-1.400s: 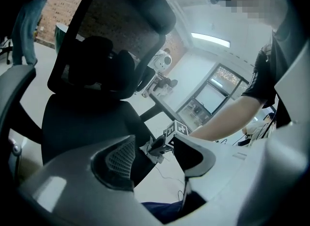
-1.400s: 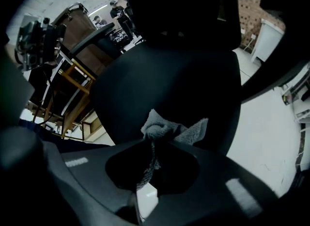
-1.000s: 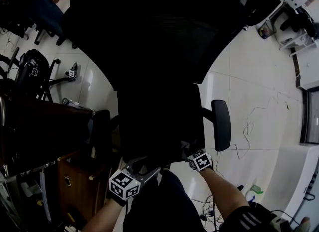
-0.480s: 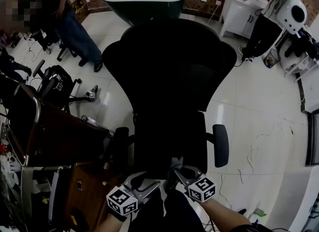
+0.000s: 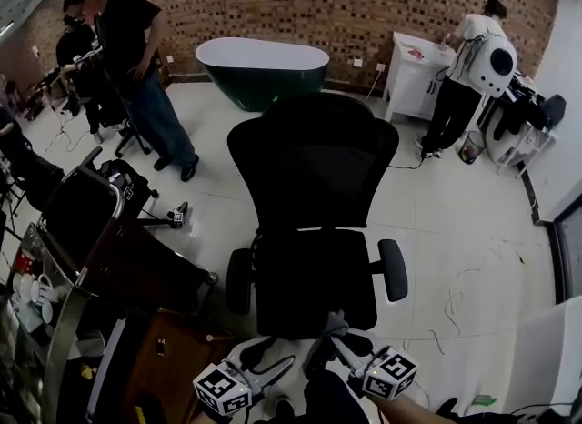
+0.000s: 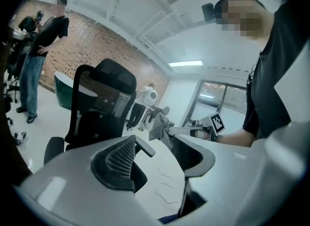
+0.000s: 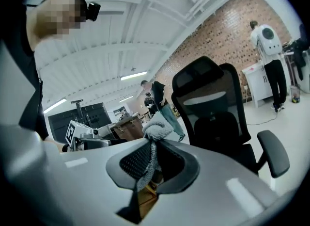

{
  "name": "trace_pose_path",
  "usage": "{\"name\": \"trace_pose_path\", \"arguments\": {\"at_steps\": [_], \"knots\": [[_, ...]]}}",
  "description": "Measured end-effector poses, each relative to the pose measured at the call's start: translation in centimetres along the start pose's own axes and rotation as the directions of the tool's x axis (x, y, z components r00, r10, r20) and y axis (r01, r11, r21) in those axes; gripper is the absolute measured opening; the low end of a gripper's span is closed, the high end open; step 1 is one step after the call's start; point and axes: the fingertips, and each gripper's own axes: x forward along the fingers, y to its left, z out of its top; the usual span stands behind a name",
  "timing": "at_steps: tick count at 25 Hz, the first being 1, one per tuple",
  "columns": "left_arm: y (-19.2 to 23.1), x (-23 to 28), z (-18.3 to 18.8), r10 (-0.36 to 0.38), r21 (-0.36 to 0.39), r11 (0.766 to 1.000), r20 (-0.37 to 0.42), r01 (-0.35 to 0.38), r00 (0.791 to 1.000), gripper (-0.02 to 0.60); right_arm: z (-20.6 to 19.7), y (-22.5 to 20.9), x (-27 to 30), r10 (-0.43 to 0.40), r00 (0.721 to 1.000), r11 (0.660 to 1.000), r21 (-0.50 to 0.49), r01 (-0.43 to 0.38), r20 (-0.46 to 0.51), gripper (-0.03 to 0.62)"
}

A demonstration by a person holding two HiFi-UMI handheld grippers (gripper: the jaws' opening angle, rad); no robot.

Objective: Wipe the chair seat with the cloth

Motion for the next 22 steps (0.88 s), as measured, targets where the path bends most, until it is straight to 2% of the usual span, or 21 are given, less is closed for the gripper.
{"name": "trace_pose_path", "arguments": {"at_steps": [6, 11, 15, 22], "knots": [[-7.7, -9.4, -1.3, -0.046, 0.066, 0.997, 0.045, 0.043, 0.998, 0.272, -0.4, 11.4, -6.4, -0.004, 0.996, 1.0, -0.009, 0.005, 0.09, 0.041], [-11.4, -16.2, -4.6, -0.059, 0.094, 0.994, 0.038, 0.056, 0.998, 0.272, -2.0, 19.0, -11.1, -0.008, 0.993, 0.999, -0.033, 0.012, 0.122, 0.041], [-14.3, -18.5, -5.2, -0.072, 0.109, 0.992, 0.048, 0.066, 0.996, 0.272, -3.0, 21.8, -14.8, -0.014, 0.993, 0.998, -0.065, 0.021, 0.118, 0.041], [-18.0, -19.2, -5.6, -0.072, 0.117, 0.991, 0.073, 0.063, 0.995, 0.272, -4.0, 24.2, -18.9, -0.002, 0.993, 0.991, -0.132, 0.018, 0.12, 0.04]]}}
